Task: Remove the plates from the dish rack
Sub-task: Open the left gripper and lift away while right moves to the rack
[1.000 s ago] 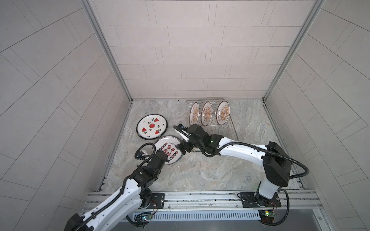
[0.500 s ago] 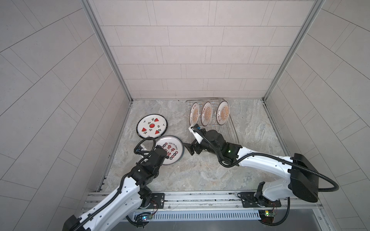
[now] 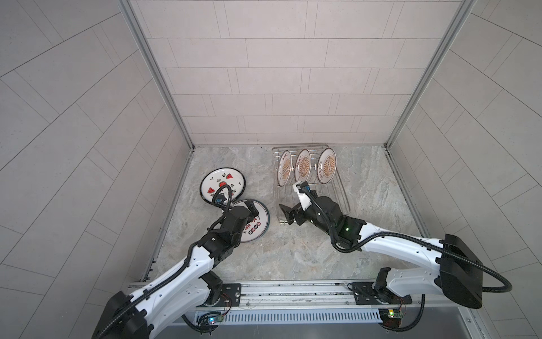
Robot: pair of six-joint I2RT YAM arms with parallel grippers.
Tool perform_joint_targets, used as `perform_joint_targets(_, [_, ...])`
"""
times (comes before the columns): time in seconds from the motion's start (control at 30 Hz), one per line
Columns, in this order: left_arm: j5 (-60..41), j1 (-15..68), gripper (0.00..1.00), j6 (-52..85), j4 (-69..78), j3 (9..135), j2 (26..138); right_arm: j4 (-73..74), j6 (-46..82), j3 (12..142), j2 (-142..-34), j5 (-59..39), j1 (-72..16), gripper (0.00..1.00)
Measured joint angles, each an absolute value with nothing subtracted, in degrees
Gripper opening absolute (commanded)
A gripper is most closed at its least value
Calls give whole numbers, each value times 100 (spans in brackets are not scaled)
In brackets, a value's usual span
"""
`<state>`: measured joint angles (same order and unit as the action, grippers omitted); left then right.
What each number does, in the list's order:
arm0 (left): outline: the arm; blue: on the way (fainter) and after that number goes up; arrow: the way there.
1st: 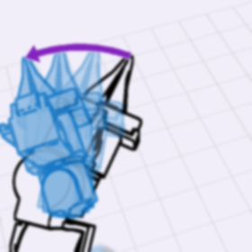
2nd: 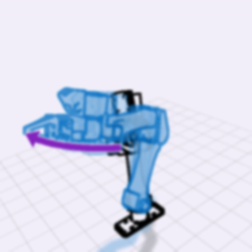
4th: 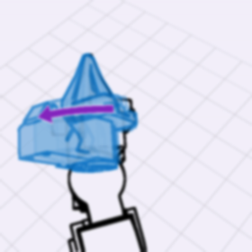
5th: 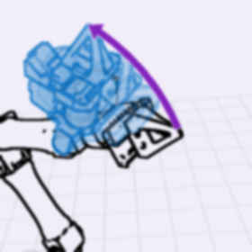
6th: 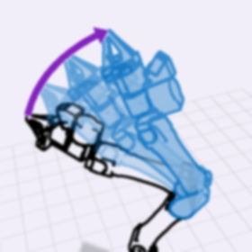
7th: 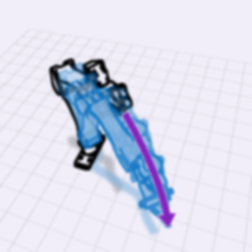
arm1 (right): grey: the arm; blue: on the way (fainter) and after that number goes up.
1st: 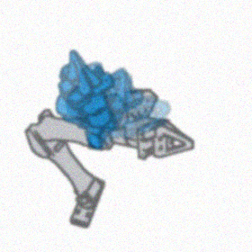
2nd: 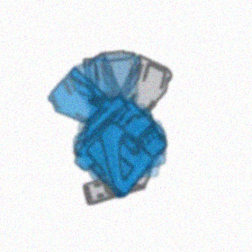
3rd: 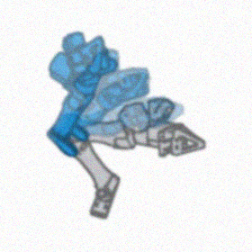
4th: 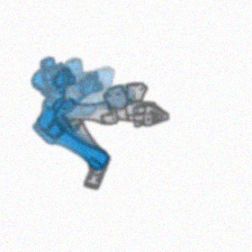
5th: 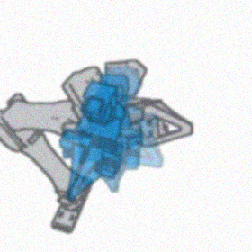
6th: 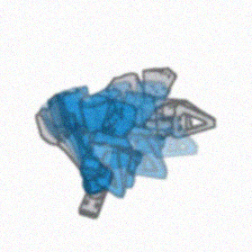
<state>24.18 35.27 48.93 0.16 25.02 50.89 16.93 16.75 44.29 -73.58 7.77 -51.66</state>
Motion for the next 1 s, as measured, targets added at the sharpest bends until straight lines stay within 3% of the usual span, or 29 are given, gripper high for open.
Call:
perform_joint_targets(0.23, [720,3527,100,3264,2707,1872,5756,1356,2283,4812,-7568,1391,-4744,100])
perform_joint_targets(0.5, [-257,3527,100,2644,4101,1577,6001,945,2403,5564,-8221,1739,-4613,98])
perform_joint_targets(0.73, [-305,3527,100,2648,4359,1369,6143,414,2482,6724,-9078,1695,-4217,82])
perform_joint_targets(0.93, [16,3527,100,2609,4261,1260,5857,-183,2574,7730,-9946,1756,-3959,59])
perform_joint_targets(1.0, [60,3527,100,2600,4252,1260,5793,-349,2602,8079,-10239,1704,-3883,57])
